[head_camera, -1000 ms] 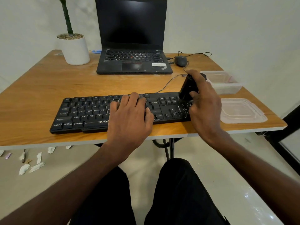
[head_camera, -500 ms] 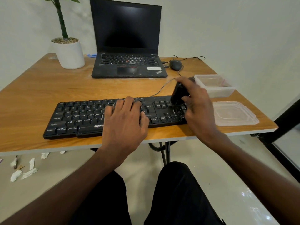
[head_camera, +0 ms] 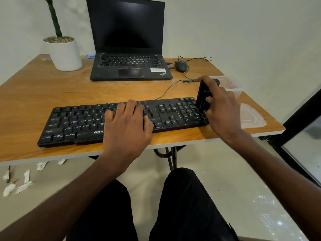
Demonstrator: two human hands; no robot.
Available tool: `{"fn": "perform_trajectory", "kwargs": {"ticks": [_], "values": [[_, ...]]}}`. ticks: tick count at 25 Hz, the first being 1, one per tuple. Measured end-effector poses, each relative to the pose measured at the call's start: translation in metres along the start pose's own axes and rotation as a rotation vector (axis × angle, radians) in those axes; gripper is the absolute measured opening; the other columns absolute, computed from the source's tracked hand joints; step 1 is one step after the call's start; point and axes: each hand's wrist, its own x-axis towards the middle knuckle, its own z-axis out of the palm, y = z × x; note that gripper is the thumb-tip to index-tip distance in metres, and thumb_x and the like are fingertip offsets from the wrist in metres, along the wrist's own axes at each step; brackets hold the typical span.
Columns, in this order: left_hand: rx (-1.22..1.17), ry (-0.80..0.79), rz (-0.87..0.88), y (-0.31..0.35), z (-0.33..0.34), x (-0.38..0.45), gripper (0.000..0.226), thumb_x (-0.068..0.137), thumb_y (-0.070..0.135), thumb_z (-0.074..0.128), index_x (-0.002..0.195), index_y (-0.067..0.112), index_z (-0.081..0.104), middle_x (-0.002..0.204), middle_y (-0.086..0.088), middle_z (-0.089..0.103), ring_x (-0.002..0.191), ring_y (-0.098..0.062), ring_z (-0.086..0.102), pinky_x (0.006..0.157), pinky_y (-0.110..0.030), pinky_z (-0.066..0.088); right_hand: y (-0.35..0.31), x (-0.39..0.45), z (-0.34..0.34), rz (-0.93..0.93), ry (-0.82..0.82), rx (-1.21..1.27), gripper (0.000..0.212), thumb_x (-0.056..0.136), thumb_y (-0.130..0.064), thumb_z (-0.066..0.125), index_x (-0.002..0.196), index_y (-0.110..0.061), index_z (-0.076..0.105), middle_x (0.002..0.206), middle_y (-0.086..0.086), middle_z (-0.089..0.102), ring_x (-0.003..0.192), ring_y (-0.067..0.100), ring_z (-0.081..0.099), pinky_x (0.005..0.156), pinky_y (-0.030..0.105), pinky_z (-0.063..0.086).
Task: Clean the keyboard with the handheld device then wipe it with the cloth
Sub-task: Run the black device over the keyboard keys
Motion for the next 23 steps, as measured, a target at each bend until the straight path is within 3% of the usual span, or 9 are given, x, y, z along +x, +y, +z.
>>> {"fn": "perform_trajectory", "kwargs": {"ticks": [2,6,8,10,14,19,23], "values": [[0.012,-0.002,-0.004,0.000,0.000,0.001,0.044,0.103,0.042,0.036,0.128,0.018,0.062,0.125,0.000,0.056,0.111,-0.022,0.050,0.091,-0.043,0.036,0.005,0.007,-0.015,-0.010,-0.065,-0.033,0.073,0.094,0.001,0.054,0.148,-0.045,0.035,0.110,0.013,0.067,0.099,0.038,0.060,0.075,0.052,0.054],[0.022,0.002,0.008,0.000,0.001,-0.001,0.045,0.104,0.044,0.033,0.128,0.018,0.062,0.125,0.000,0.055,0.111,-0.022,0.050,0.091,-0.043,0.036,-0.003,-0.003,-0.018,-0.040,0.019,0.049,0.070,0.095,0.001,0.058,0.147,-0.041,0.038,0.117,0.011,0.068,0.101,0.032,0.062,0.073,0.048,0.056],[0.021,0.005,0.013,0.000,0.000,-0.001,0.047,0.105,0.046,0.032,0.128,0.018,0.062,0.125,0.000,0.056,0.112,-0.023,0.051,0.092,-0.043,0.036,-0.001,-0.005,-0.014,-0.067,-0.046,0.144,0.072,0.095,0.003,0.057,0.147,-0.043,0.038,0.115,0.009,0.068,0.099,0.029,0.063,0.071,0.046,0.056],[0.024,0.002,0.015,0.001,-0.001,0.000,0.049,0.106,0.048,0.030,0.129,0.018,0.062,0.125,-0.001,0.056,0.112,-0.023,0.051,0.092,-0.044,0.036,0.007,0.002,-0.019,-0.048,-0.081,0.083,0.074,0.095,0.003,0.055,0.148,-0.045,0.037,0.112,0.010,0.068,0.098,0.031,0.063,0.071,0.045,0.055],[0.022,0.006,0.020,0.000,-0.001,0.000,0.049,0.106,0.049,0.032,0.129,0.017,0.061,0.125,-0.001,0.056,0.112,-0.023,0.051,0.092,-0.044,0.036,-0.002,-0.001,-0.020,-0.009,0.012,0.104,0.068,0.097,-0.004,0.058,0.147,-0.045,0.038,0.118,0.006,0.070,0.097,0.027,0.066,0.069,0.042,0.057],[0.020,0.000,0.022,0.000,-0.001,0.001,0.049,0.105,0.049,0.032,0.129,0.018,0.061,0.125,-0.001,0.056,0.111,-0.023,0.052,0.092,-0.044,0.037,-0.004,0.007,-0.024,-0.053,-0.119,-0.011,0.071,0.096,-0.006,0.060,0.149,-0.048,0.035,0.112,0.007,0.070,0.099,0.030,0.062,0.069,0.045,0.057],[0.033,0.002,0.021,0.001,-0.002,0.000,0.050,0.105,0.049,0.031,0.128,0.017,0.062,0.124,-0.002,0.056,0.110,-0.023,0.051,0.090,-0.044,0.037,-0.013,-0.002,-0.028,-0.004,0.020,-0.032,0.066,0.095,-0.013,0.064,0.147,-0.045,0.040,0.110,0.004,0.073,0.092,0.029,0.066,0.063,0.037,0.051]]}}
